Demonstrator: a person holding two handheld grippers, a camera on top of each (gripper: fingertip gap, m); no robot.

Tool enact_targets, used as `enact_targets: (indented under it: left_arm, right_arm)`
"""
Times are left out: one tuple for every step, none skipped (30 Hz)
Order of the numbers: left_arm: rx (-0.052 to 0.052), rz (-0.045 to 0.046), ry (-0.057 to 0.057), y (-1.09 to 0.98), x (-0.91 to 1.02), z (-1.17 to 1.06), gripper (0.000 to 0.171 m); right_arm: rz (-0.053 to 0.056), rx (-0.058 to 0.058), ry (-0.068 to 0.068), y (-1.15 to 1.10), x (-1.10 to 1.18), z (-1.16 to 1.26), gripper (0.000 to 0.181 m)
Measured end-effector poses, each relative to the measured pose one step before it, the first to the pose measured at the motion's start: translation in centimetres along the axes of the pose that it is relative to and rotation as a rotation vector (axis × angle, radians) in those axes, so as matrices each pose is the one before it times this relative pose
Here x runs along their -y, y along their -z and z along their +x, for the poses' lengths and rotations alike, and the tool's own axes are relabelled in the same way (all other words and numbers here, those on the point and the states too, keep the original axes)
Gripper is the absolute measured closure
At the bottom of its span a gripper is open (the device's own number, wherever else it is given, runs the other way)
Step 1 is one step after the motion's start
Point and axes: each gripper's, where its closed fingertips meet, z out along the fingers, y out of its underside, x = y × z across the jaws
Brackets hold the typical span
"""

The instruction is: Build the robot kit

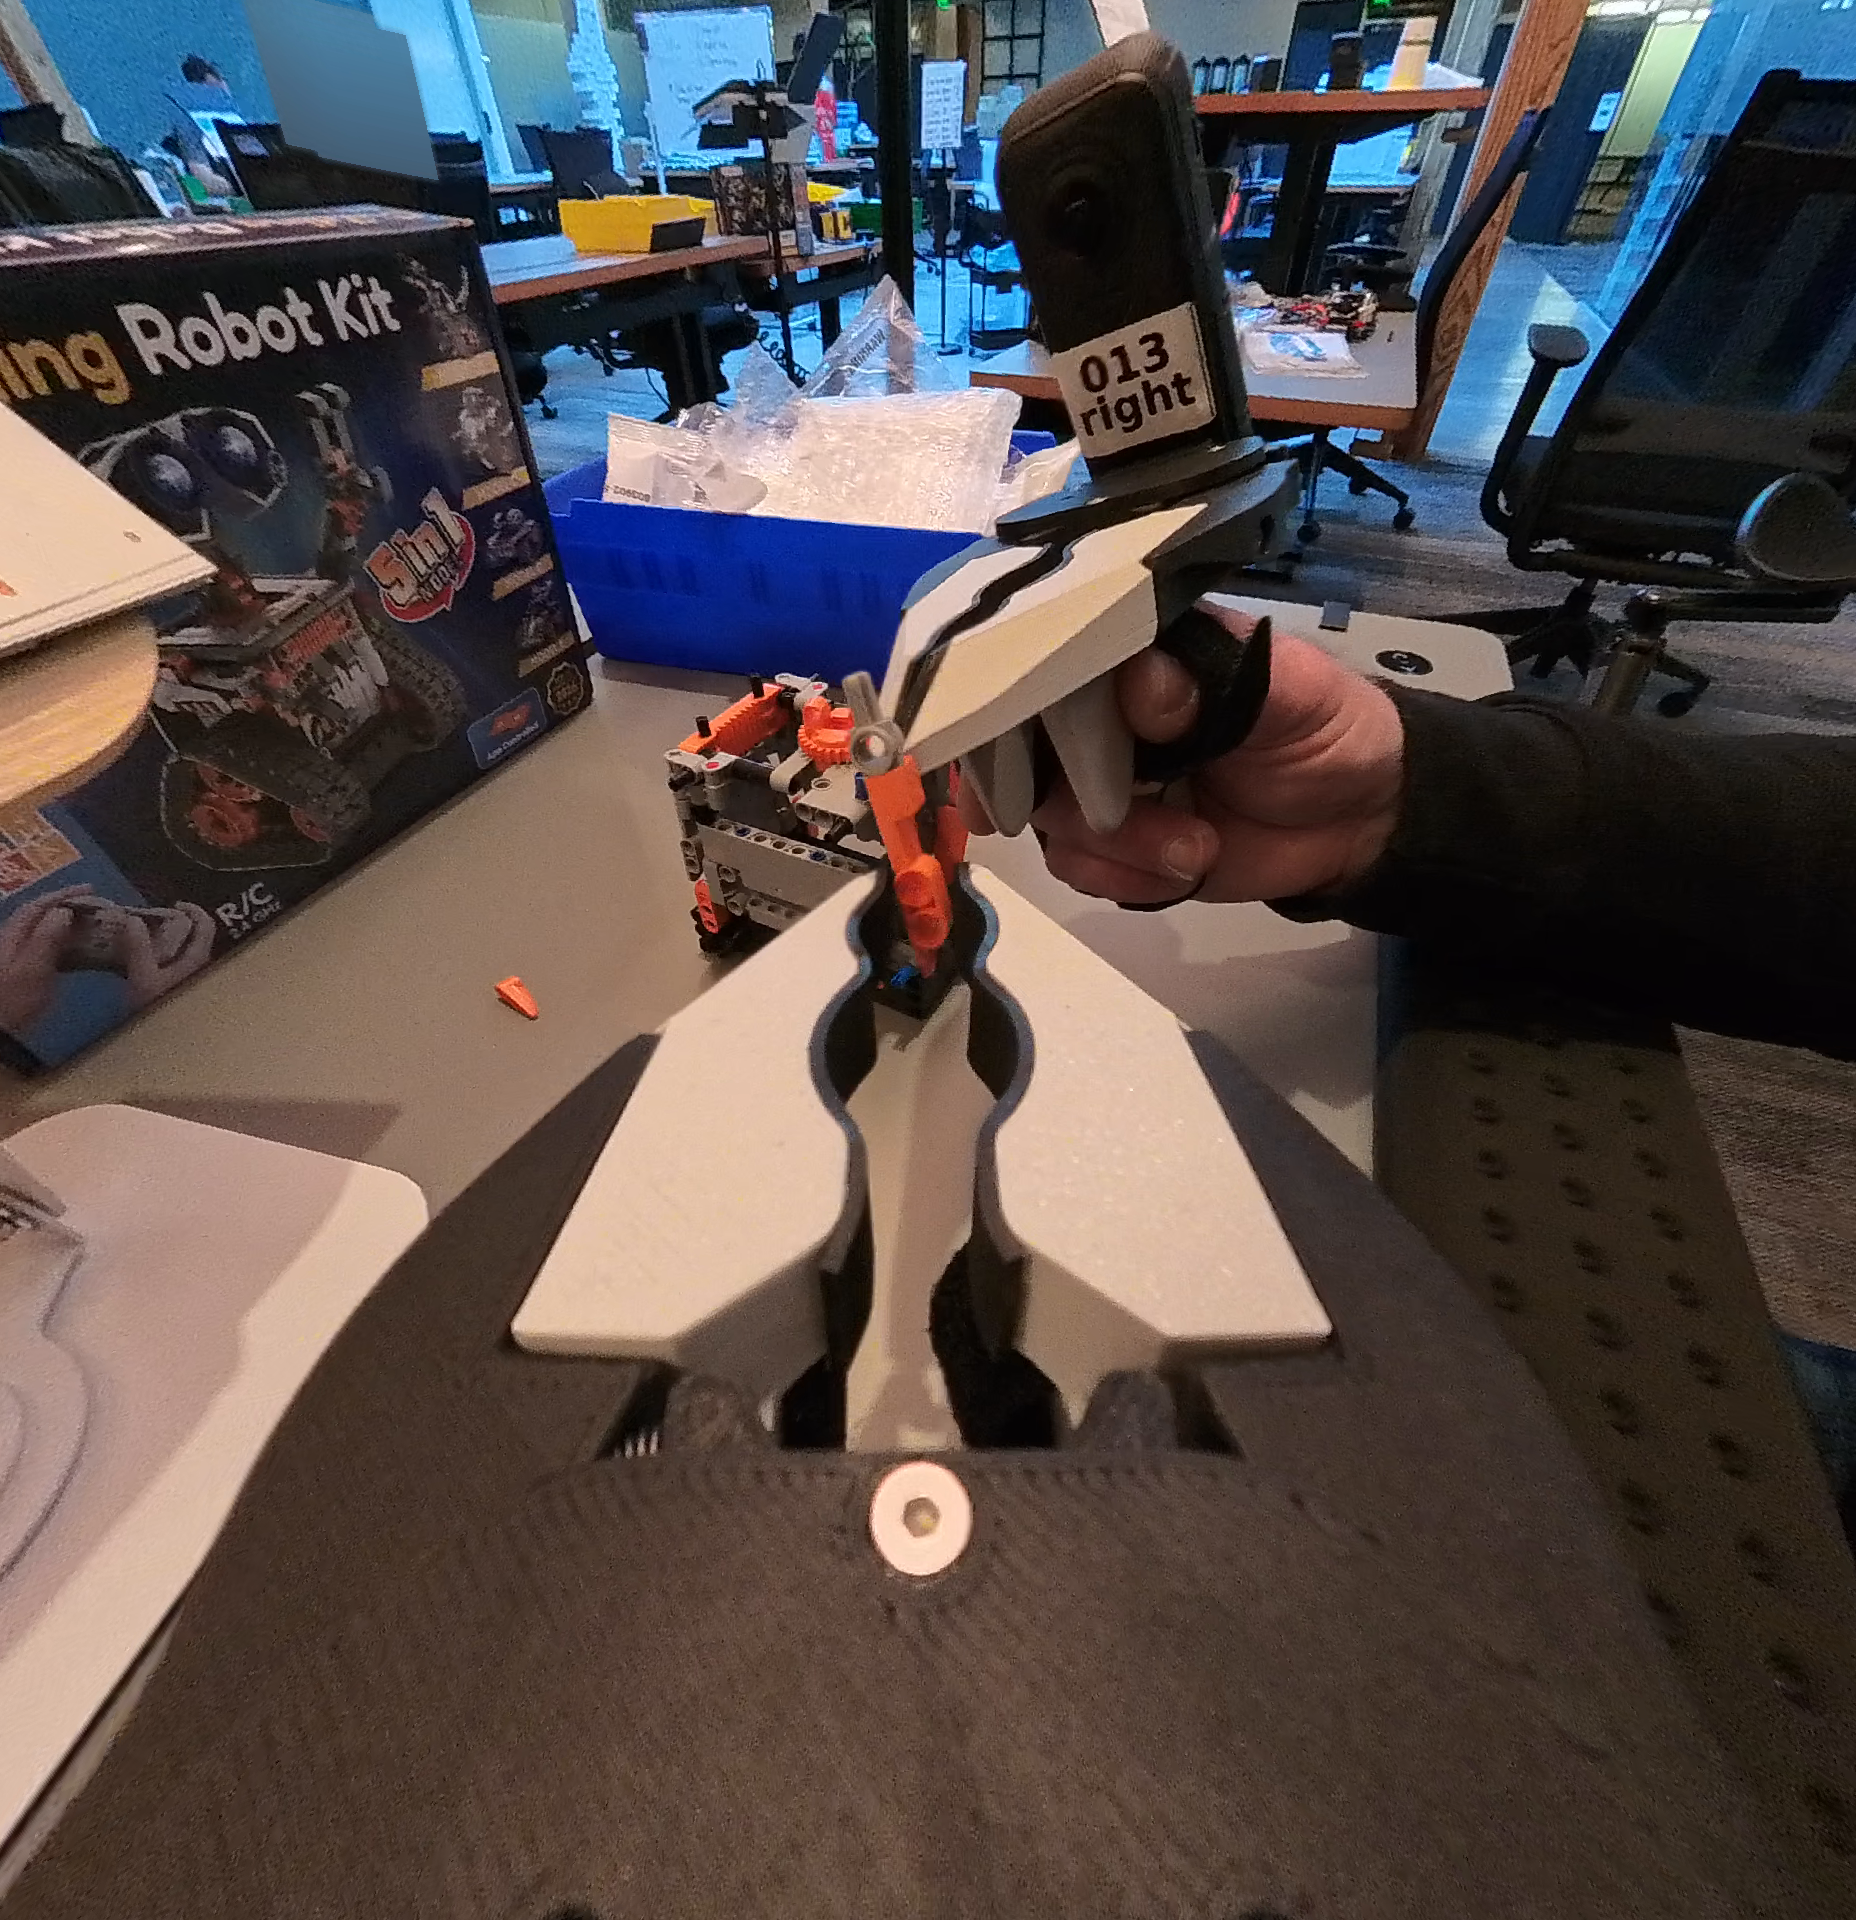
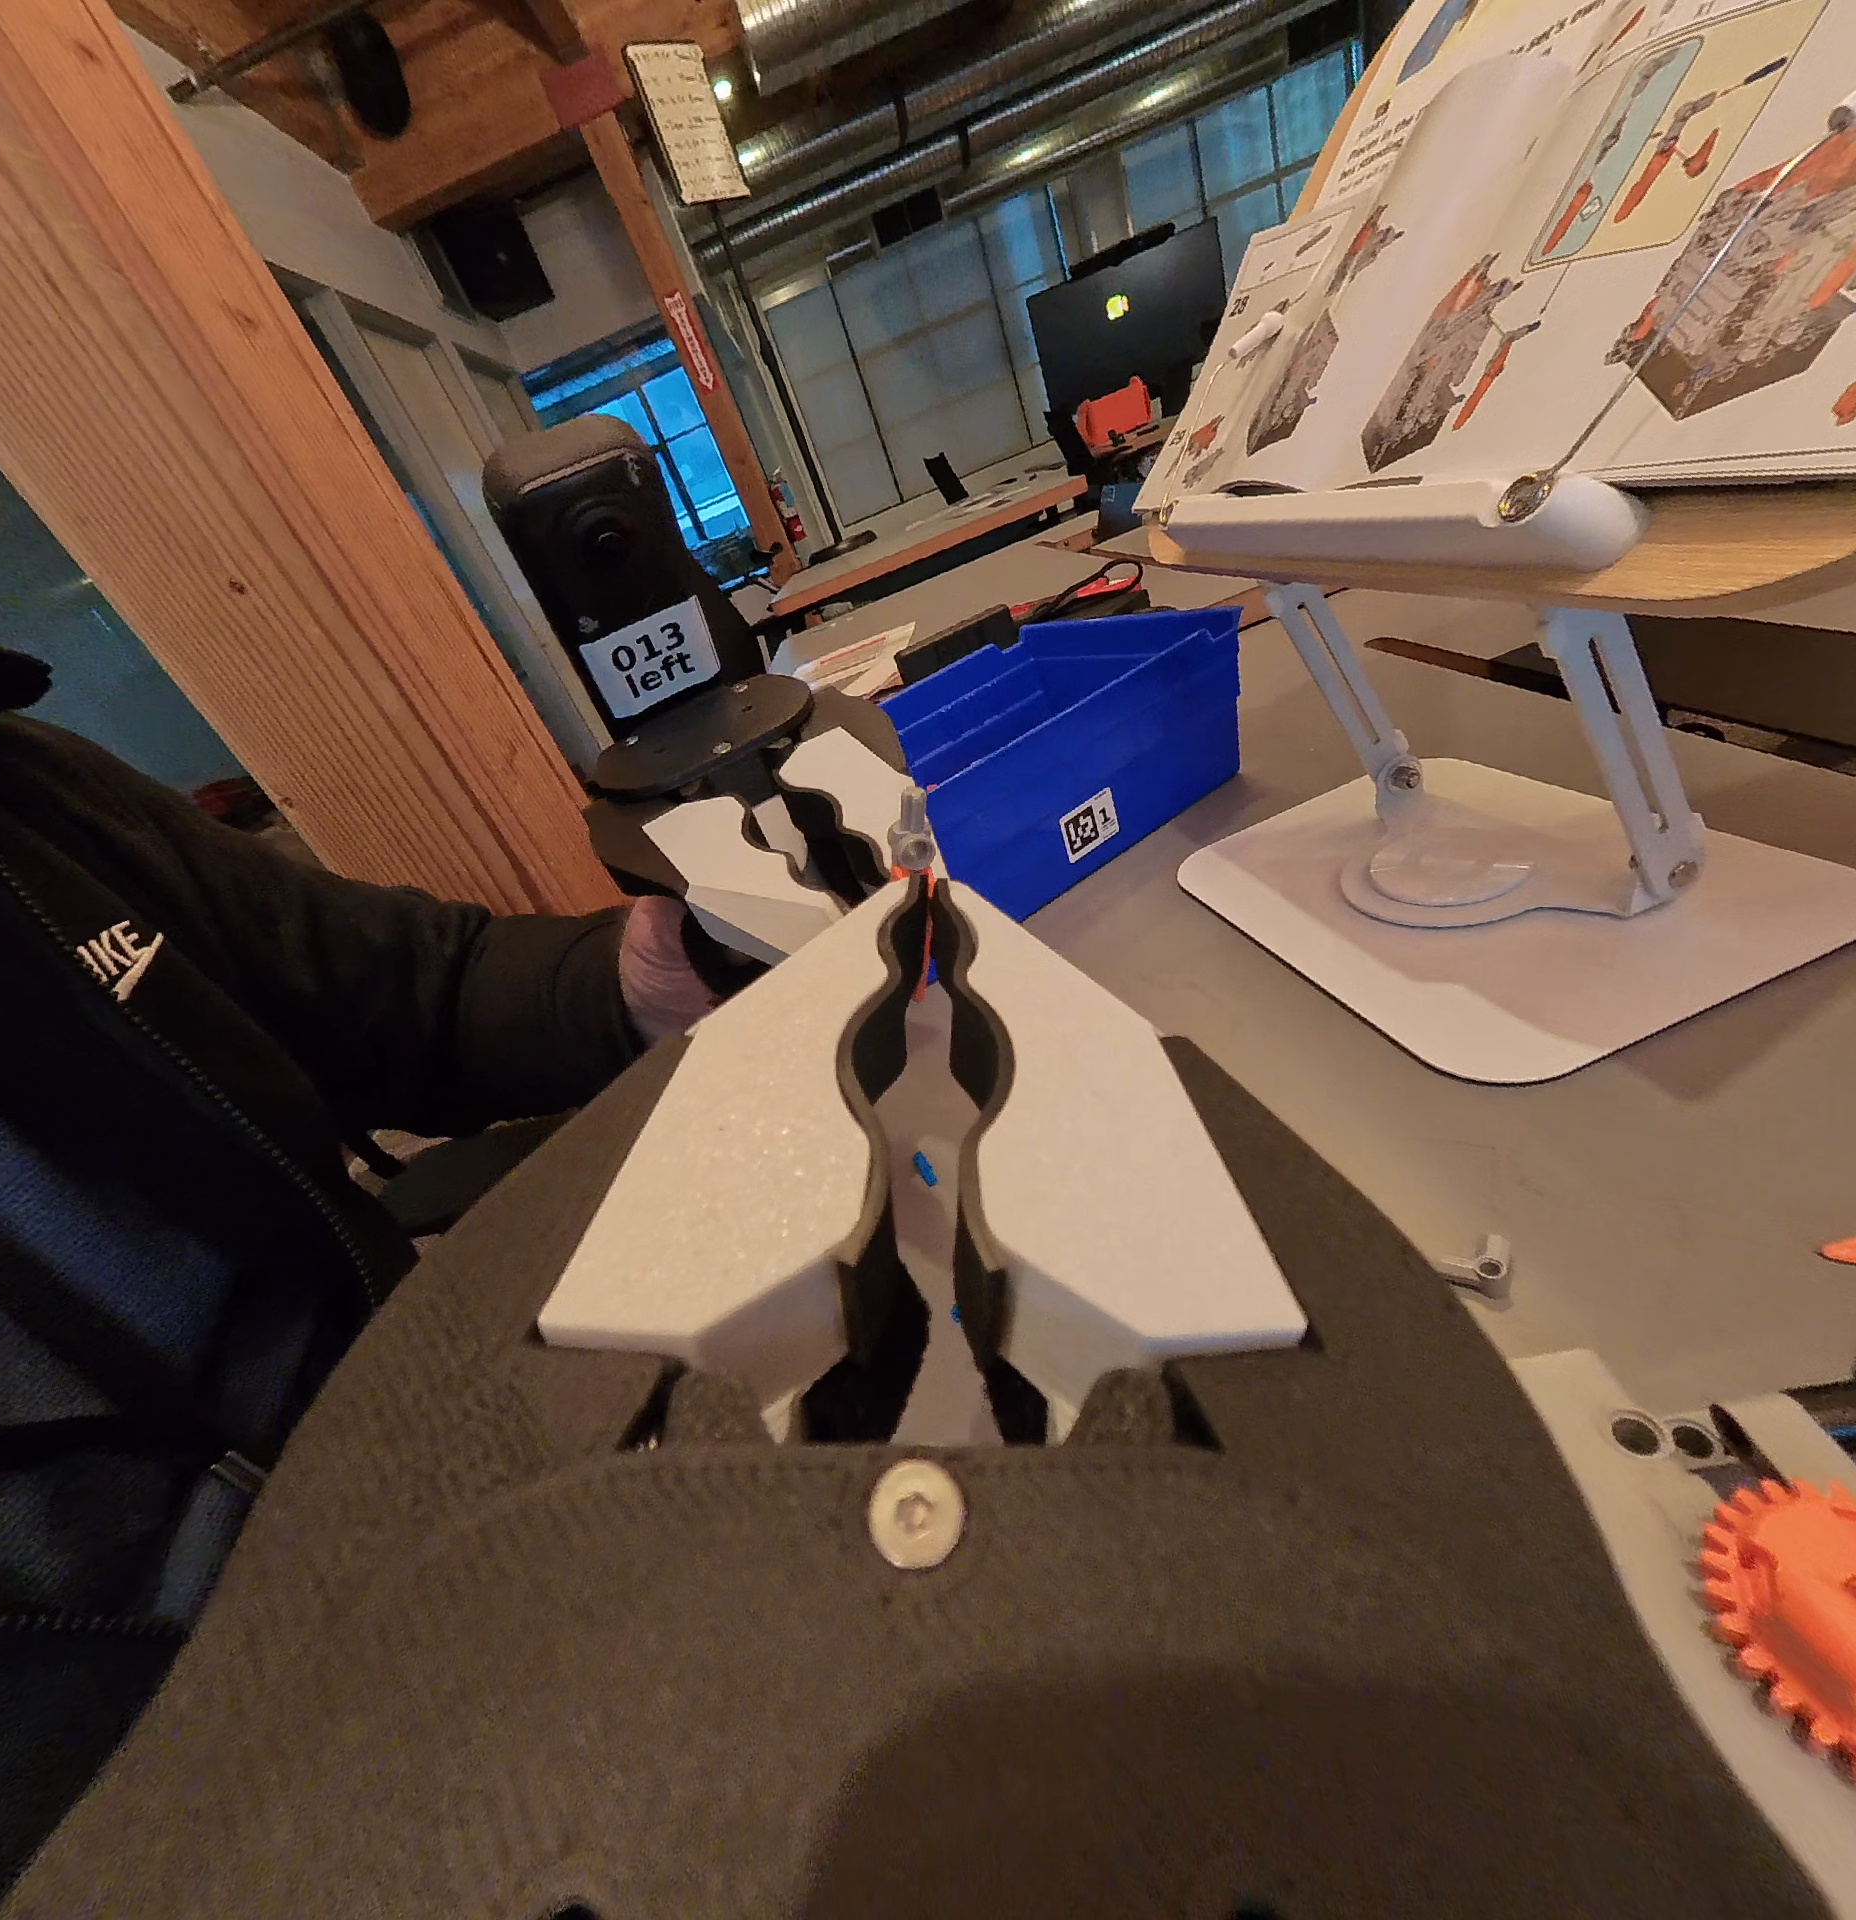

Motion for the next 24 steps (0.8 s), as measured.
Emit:
enact_targets:
  left_arm:
    - [-0.0042, 0.00104, 0.0079, -0.003, -0.007, 0.022, 0.164]
    - [-0.0057, 0.00087, 0.0079, -0.011, 0.003, 0.026, 0.164]
    - [-0.0052, 0.00309, 0.0081, 0.027, 0.044, 0.023, 0.164]
    - [-0.0049, 0.00476, 0.0072, 0.029, 0.076, 0.03, 0.165]
    - [-0.0088, 0.00239, 0.0096, 0.017, 0.051, 0.074, 0.165]
    - [-0.0077, 0.00296, 0.0119, 0.046, 0.056, 0.016, 0.165]
    - [-0.0111, 0.00833, 0.0146, 0.058, 0.117, 0.05, 0.165]
    - [-0.013, 0.0064, 0.0176, 0.043, 0.063, 0.04, 0.166]
    - [-0.0063, 0.00277, 0.0128, 0.024, 0.011, -0.047, 0.166]
    - [0.0056, 0.00149, -0.0015, 0.035, 0.005, -0.109, 0.166]
    - [0.0135, -0.0001, -0.016, 0.029, 0.036, -0.083, 0.166]
    - [0.0171, -0.00379, -0.0223, -0.004, 0.032, -0.046, 0.165]
    - [0.0223, -0.00514, -0.0274, 0.005, 0.03, -0.064, 0.165]
    - [0.0273, -0.00701, -0.0332, 0.005, 0.002, -0.087, 0.166]
    - [0.0351, -0.00992, -0.0356, 0.043, -0.017, -0.202, 0.166]
    - [0.027, -0.00951, -0.0324, 0.031, 0.008, -0.1, 0.166]
    - [0.0238, -0.00507, -0.0311, 0.051, 0.056, -0.057, 0.166]
    - [0.0228, -0.00733, -0.0325, 0.017, 0.024, -0.044, 0.166]
    - [0.0286, -0.01195, -0.0306, 0.005, -0.05, -0.171, 0.166]
    - [0.0269, -0.01118, -0.0258, 0.024, -0.052, -0.167, 0.166]
    - [0.0268, -0.01212, -0.0234, 0.031, -0.077, -0.209, 0.166]
    - [0.0376, -0.02432, -0.0333, -0.017, -0.265, -0.34, 0.167]
    - [0.0333, -0.02827, -0.034, -0.063, -0.312, -0.255, 0.167]
    - [0.0246, -0.01591, -0.0189, -0.02, -0.143, -0.15, 0.167]
  right_arm:
    - [-0.0035, -0.0024, 0.0051, -0.017, -0.029, -0.018, 0.181]
    - [-0.0021, -0.0007, 0.0034, 0.006, 0.006, -0.042, 0.181]
    - [-0.0004, 0.0006, 0.0025, 0.025, 0.025, -0.057, 0.181]
    - [0.0014, -0.0006, 0.0032, 0.011, 0.046, -0.046, 0.181]
    - [0.0005, -0.002, 0.0059, 0.002, 0.04, -0.049, 0.181]
    - [0.0001, -0.0017, 0.007, -0.018, 0.048, -0.069, 0.181]
    - [0.001, 0.0007, 0.0043, -0.001, 0.062, -0.092, 0.181]
    - [-0.0011, -0.0017, 0.0039, -0.004, 0.036, -0.049, 0.181]
    - [-0.0019, -0.0037, 0.0033, 0.006, 0.006, 0.012, 0.181]
    - [-0.0003, -0.0023, -0.0011, 0.013, 0.008, 0.029, 0.181]
    - [0.002, -0.0023, -0.0042, 0.023, 0.018, 0.065, 0.181]
    - [0.0033, -0.0007, -0.0066, 0.018, 0.027, 0.061, 0.181]
    - [0.0037, 0.0028, -0.0076, 0.017, 0.03, 0.028, 0.181]
    - [0.0026, 0.0007, -0.009, -0.002, 0.009, 0.062, 0.181]
    - [0.0001, -0.0055, -0.0068, 0.001, -0.025, 0.134, 0.181]
    - [0.0004, -0.0016, -0.002, -0.001, 0.004, 0.03, 0.181]
    - [0.0006, -0.0006, -0.0005, 0.005, 0.018, 0.0, 0.181]
    - [-0.0001, -0.0047, 0.0002, 0.02, 0.008, 0.062, 0.181]
    - [-0.003, -0.01, -0.0002, 0.002, -0.051, 0.143, 0.181]
    - [-0.0039, -0.0143, 0.0, 0.01, -0.069, 0.218, 0.181]
    - [0.0004, -0.0158, -0.0003, 0.06, 0.021, 0.229, 0.18]
    - [0.0017, -0.0107, 0.0025, 0.069, 0.073, 0.155, 0.173]
    - [-0.0076, -0.0115, 0.0051, 0.031, -0.01, 0.11, 0.165]
    - [-0.02, -0.0167, 0.0117, -0.001, -0.191, 0.111, 0.163]
